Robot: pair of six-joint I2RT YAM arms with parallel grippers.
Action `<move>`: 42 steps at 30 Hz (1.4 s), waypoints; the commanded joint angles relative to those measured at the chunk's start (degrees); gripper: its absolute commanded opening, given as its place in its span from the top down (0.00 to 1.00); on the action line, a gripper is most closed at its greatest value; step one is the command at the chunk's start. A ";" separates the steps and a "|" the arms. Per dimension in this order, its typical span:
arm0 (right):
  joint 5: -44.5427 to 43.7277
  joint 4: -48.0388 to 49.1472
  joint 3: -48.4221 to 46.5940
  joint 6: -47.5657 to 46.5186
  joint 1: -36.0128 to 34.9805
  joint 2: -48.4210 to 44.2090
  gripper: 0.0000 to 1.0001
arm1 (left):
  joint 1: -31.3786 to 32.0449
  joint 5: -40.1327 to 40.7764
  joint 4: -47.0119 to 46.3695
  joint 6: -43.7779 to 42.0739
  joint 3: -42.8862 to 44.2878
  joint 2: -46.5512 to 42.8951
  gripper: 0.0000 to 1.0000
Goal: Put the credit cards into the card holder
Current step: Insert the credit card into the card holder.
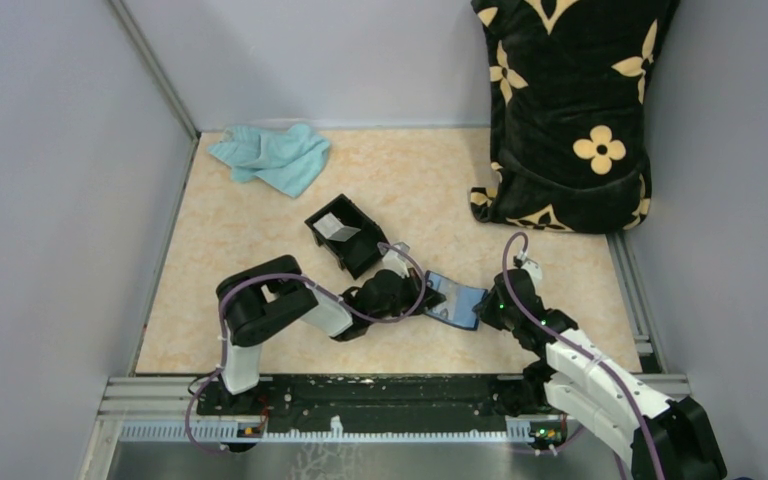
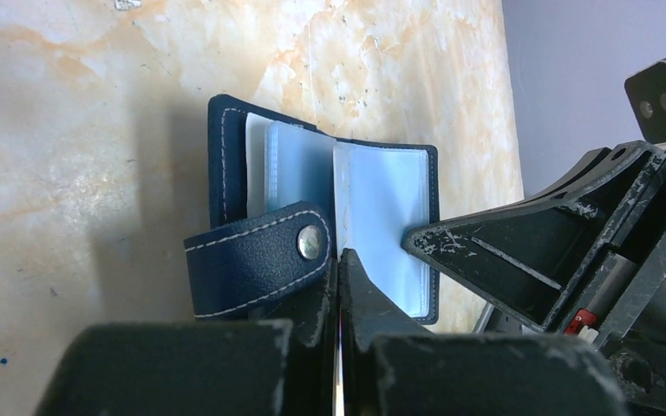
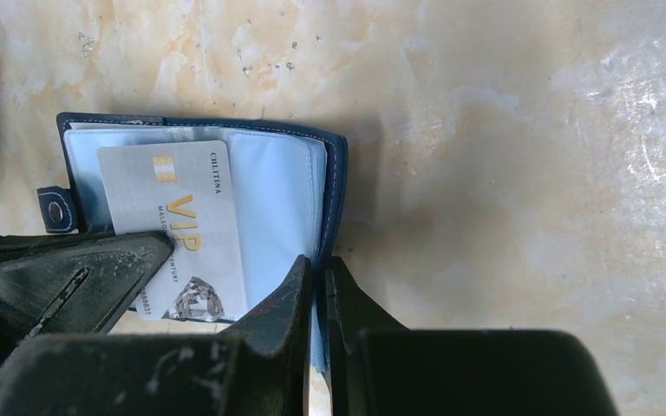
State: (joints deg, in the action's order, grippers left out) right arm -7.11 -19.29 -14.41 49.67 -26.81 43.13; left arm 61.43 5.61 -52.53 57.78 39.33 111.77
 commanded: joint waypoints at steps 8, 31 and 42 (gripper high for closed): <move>0.56 1.40 0.86 0.59 0.53 -0.75 0.96 | 1.63 1.18 1.07 2.49 -2.51 2.25 1.00; 0.45 1.01 0.71 0.50 0.51 -1.76 0.96 | 3.52 5.70 8.22 8.88 -1.52 2.35 1.00; 0.61 1.29 0.01 -0.27 0.53 -0.89 0.96 | 3.43 3.80 11.37 7.01 2.01 3.44 1.00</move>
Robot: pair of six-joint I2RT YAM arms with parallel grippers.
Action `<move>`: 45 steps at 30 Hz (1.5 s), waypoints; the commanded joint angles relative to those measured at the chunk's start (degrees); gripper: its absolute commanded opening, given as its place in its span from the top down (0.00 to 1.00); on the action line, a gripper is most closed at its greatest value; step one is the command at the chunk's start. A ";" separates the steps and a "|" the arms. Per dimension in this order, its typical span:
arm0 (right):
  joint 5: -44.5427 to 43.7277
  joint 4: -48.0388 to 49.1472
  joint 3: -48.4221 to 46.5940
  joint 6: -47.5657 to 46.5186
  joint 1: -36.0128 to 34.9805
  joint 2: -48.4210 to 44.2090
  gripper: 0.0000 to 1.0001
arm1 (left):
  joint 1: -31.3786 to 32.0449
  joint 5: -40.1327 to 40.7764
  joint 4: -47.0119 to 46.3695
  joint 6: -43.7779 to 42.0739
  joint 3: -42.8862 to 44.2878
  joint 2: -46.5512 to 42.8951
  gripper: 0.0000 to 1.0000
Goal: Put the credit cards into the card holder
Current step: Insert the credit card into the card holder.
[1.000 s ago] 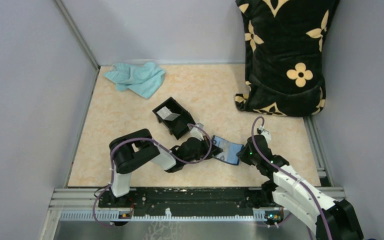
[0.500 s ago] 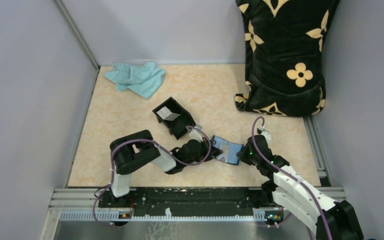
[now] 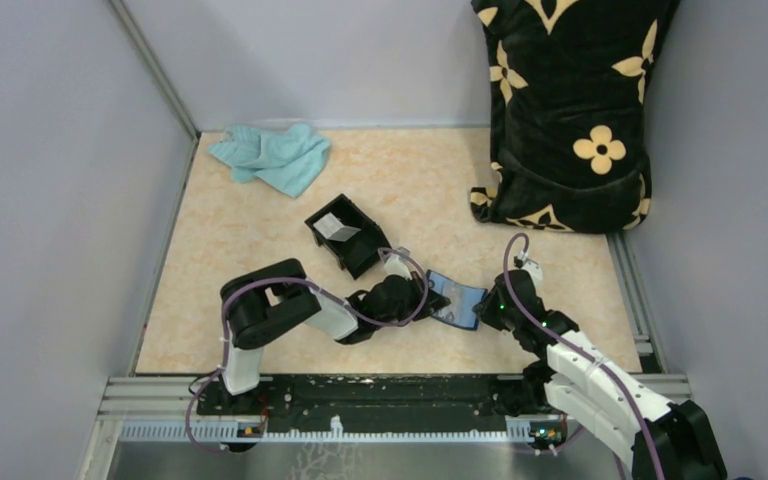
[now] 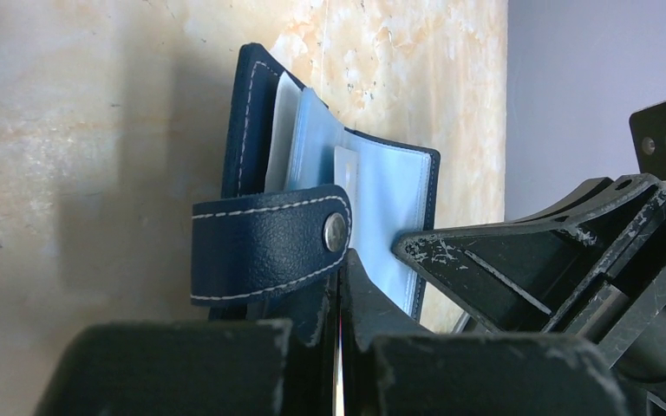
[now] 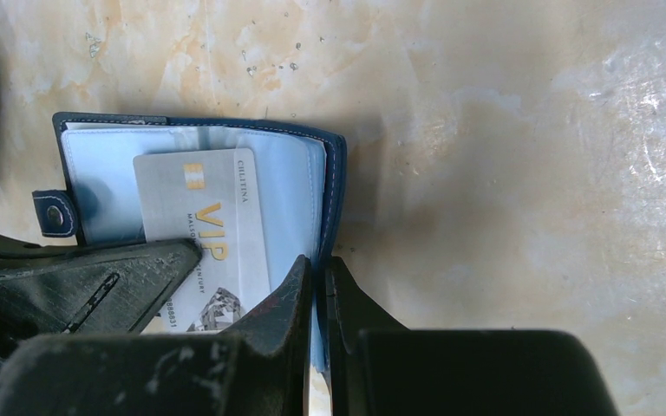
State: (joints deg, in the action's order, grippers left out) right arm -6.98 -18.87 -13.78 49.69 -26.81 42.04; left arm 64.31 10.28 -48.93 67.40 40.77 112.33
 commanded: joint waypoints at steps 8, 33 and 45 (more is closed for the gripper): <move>0.77 1.15 -1.10 -0.67 0.53 0.86 0.96 | 0.47 -4.34 8.30 -3.95 3.19 5.52 1.00; -0.53 0.35 -0.89 -1.87 0.50 0.21 0.60 | -0.59 -6.96 18.10 -10.07 4.37 1.91 0.65; -1.16 -1.07 -1.18 -1.88 0.53 -1.70 0.58 | -0.51 -3.15 34.03 -11.89 9.14 -2.01 0.50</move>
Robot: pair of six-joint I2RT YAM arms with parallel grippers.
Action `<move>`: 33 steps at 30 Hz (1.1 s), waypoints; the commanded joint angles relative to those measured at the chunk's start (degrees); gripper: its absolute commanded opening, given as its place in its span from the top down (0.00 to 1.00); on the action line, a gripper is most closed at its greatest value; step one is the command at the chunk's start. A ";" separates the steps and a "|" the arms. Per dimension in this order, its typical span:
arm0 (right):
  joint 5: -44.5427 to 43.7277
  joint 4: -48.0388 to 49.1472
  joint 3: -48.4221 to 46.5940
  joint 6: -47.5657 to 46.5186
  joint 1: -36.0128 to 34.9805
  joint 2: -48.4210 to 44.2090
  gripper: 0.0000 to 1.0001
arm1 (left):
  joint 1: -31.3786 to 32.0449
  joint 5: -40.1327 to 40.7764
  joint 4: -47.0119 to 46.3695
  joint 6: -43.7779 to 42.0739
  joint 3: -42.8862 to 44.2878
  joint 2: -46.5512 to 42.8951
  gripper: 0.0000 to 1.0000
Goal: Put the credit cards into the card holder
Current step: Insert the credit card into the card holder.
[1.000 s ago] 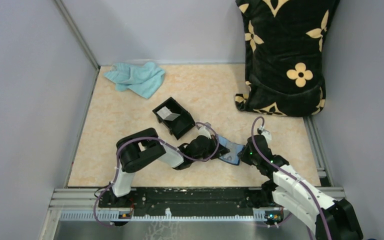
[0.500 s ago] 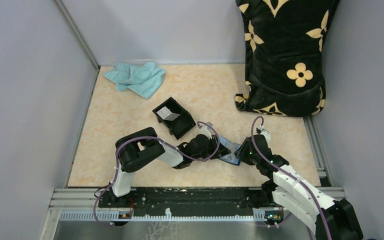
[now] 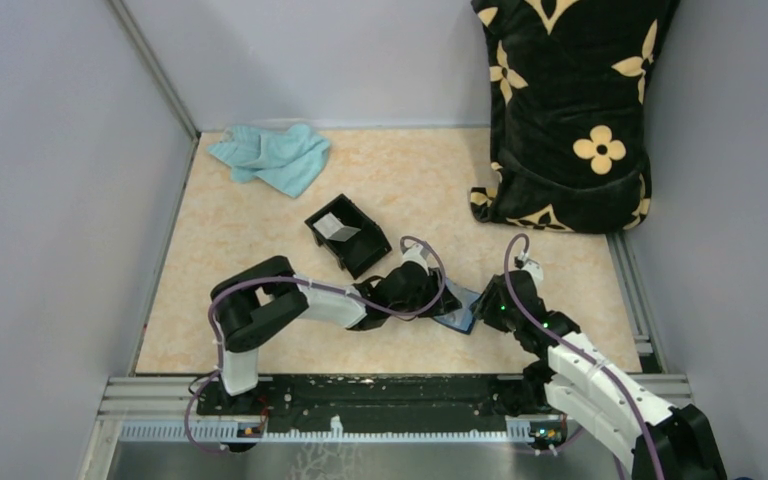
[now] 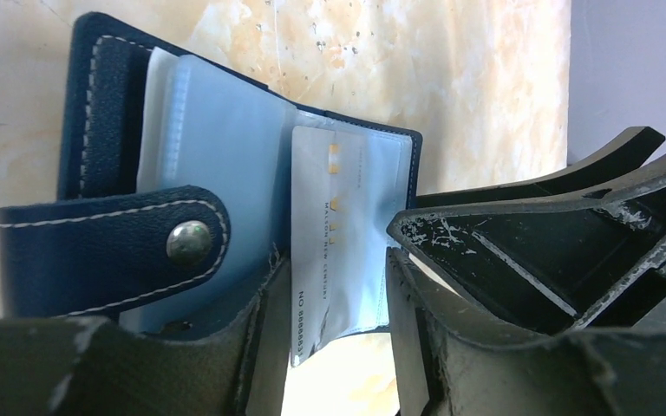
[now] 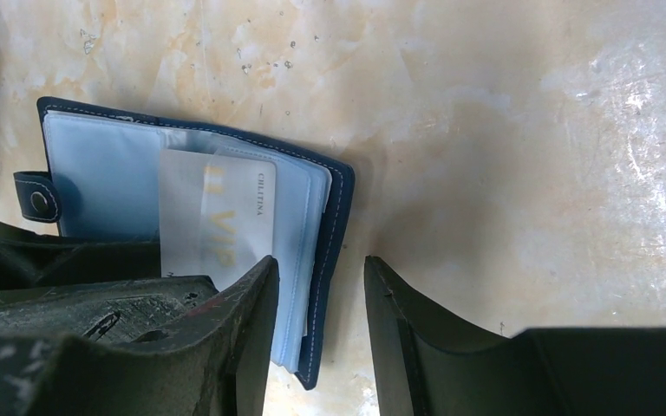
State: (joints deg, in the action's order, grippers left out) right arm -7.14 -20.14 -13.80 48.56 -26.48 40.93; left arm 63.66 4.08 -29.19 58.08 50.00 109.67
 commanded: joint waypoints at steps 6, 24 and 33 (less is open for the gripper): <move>-0.64 0.37 -0.83 -0.72 0.20 -1.43 0.58 | 0.37 6.05 17.18 -0.88 0.01 -0.90 0.45; 2.76 4.46 -1.42 -1.32 0.20 -2.71 0.67 | 1.91 11.37 18.69 0.38 1.75 0.18 0.42; 5.05 7.70 -2.66 -1.62 0.20 -3.66 0.75 | 2.25 12.91 17.59 0.70 0.76 0.67 0.44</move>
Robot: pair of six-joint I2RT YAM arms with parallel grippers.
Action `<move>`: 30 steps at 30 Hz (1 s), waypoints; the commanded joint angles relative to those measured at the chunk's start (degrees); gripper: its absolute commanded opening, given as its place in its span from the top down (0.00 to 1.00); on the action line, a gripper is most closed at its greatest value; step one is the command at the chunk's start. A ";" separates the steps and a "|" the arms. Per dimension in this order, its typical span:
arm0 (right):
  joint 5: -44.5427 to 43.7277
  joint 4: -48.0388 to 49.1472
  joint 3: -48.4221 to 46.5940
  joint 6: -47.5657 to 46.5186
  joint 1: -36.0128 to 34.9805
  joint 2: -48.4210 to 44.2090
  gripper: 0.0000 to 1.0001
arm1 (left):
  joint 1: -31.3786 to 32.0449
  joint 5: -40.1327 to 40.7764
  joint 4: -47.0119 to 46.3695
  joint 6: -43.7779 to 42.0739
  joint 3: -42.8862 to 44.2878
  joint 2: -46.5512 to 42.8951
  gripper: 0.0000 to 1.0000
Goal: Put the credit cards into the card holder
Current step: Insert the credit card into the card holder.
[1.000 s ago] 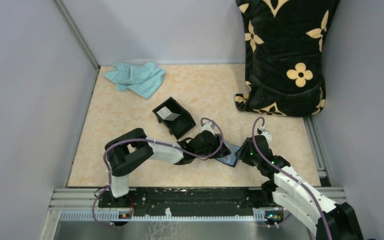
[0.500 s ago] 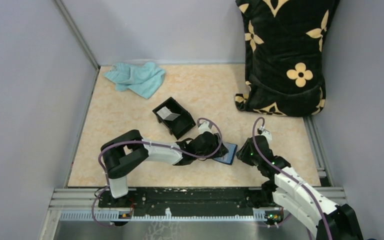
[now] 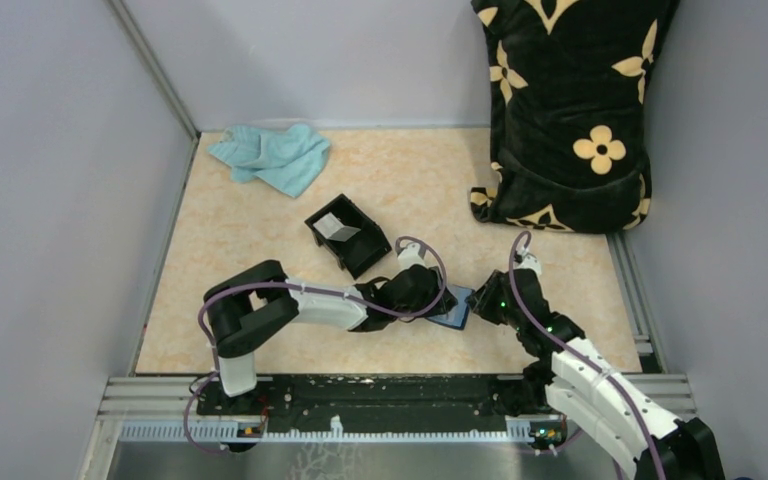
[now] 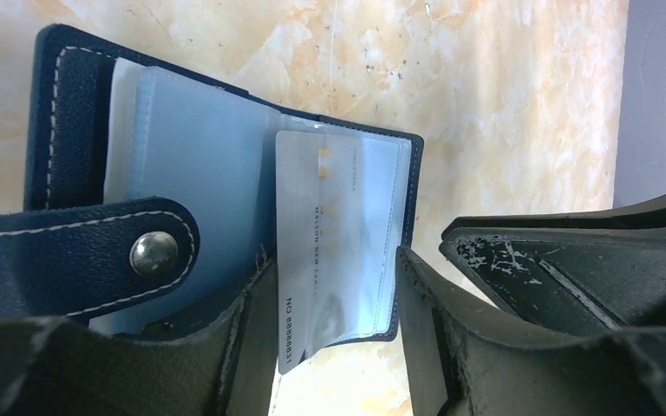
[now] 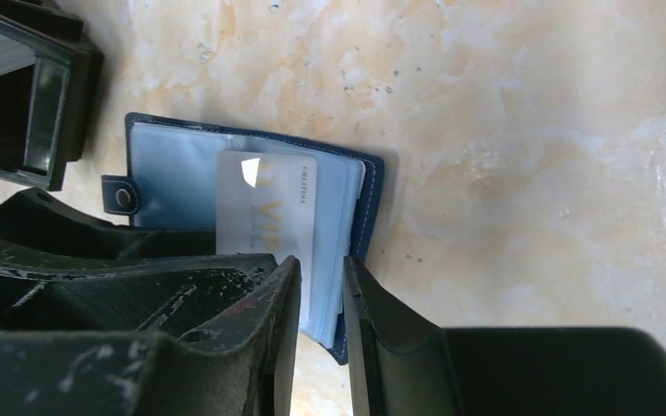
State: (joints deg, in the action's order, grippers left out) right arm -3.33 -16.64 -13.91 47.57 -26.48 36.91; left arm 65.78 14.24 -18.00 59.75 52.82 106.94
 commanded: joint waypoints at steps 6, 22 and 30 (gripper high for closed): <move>2.50 8.76 -2.11 0.02 0.20 5.07 0.84 | 0.31 2.28 2.09 -1.00 -4.56 3.09 0.47; 1.95 14.39 0.76 2.38 0.20 15.36 1.00 | 0.39 1.19 1.19 -2.04 -4.21 4.81 0.43; 0.48 14.13 1.68 4.87 0.20 18.42 1.00 | 0.44 5.44 12.41 -3.03 -0.58 3.78 0.41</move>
State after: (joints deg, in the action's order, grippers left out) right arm -0.95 -2.79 -13.47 51.13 -26.48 53.60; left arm 66.15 15.81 -21.08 59.31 52.27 107.74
